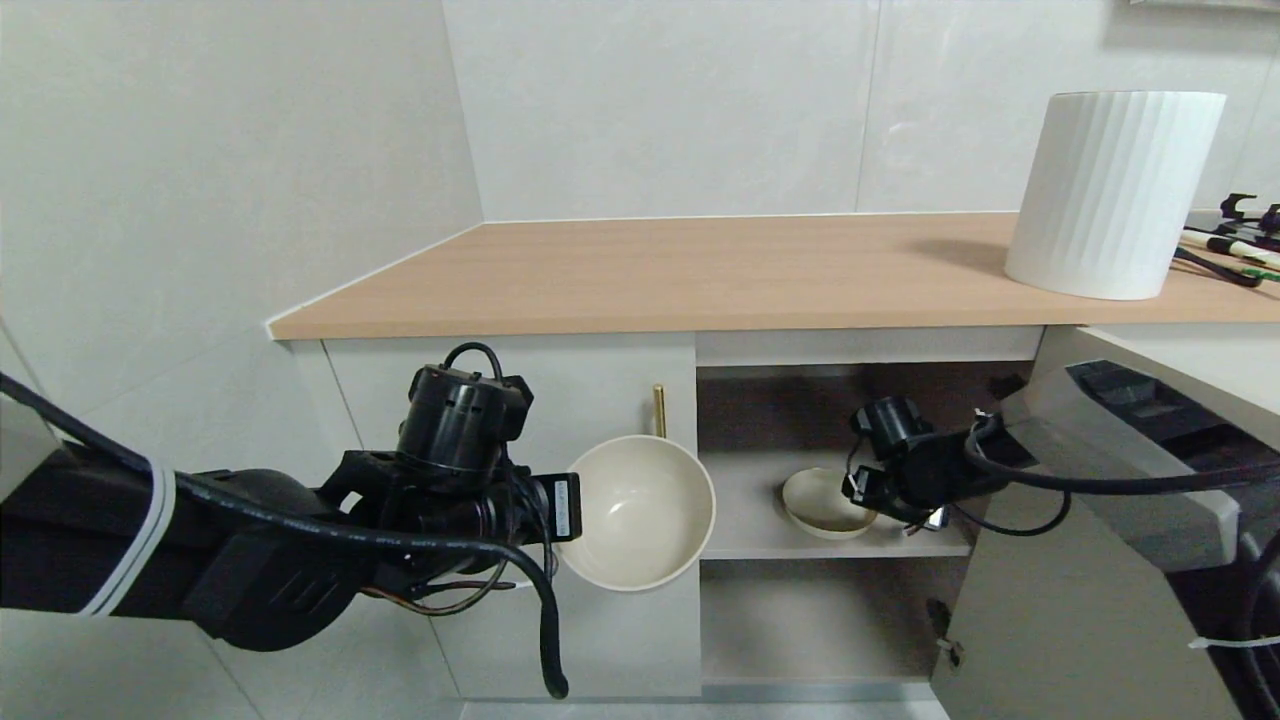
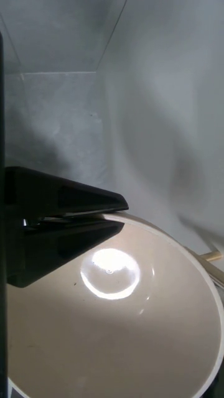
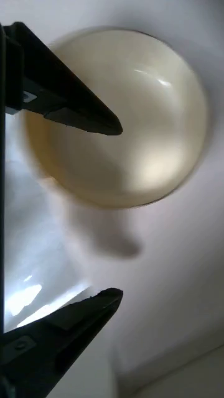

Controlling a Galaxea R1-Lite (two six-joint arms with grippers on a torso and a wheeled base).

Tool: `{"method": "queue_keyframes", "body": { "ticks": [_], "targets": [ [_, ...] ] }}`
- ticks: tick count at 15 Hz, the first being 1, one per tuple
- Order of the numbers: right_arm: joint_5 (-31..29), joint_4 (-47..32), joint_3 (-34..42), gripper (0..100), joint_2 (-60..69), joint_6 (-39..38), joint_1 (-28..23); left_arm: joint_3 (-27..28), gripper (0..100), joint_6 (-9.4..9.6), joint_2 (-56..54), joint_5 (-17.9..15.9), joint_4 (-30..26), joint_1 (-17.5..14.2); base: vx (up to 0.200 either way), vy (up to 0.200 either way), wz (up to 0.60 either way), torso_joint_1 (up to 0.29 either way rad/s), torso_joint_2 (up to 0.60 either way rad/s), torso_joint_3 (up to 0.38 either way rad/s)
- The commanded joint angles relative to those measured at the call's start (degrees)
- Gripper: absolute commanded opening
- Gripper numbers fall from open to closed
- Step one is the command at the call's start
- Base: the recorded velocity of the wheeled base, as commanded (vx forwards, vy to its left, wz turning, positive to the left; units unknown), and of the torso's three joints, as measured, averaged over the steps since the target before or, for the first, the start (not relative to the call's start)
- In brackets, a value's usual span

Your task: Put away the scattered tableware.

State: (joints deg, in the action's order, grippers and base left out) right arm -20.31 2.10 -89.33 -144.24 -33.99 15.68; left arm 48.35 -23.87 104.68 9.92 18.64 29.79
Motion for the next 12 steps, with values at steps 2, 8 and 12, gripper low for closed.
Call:
{"method": "queue_keyframes", "body": {
  "ticks": [2,8,12],
  "targets": [
    [8.6,0.0,16.1,100,19.7,3.7,5.5,1.8,0,-0.04,3.5,3.9,-0.1,1.3,0.0,0.0,0.0,0.0,0.0,0.0],
    [14.5,-1.3,29.1,100,44.3,8.7,18.7,2.5,0,0.05,7.1,6.0,-0.4,6.0,0.0,0.0,0.0,0.0,0.0,0.0],
    [15.8,-8.3,29.7,100,48.4,8.9,26.9,2.6,0,0.05,7.4,7.2,-1.1,7.8,0.0,0.0,0.0,0.0,0.0,0.0]
  ]
}}
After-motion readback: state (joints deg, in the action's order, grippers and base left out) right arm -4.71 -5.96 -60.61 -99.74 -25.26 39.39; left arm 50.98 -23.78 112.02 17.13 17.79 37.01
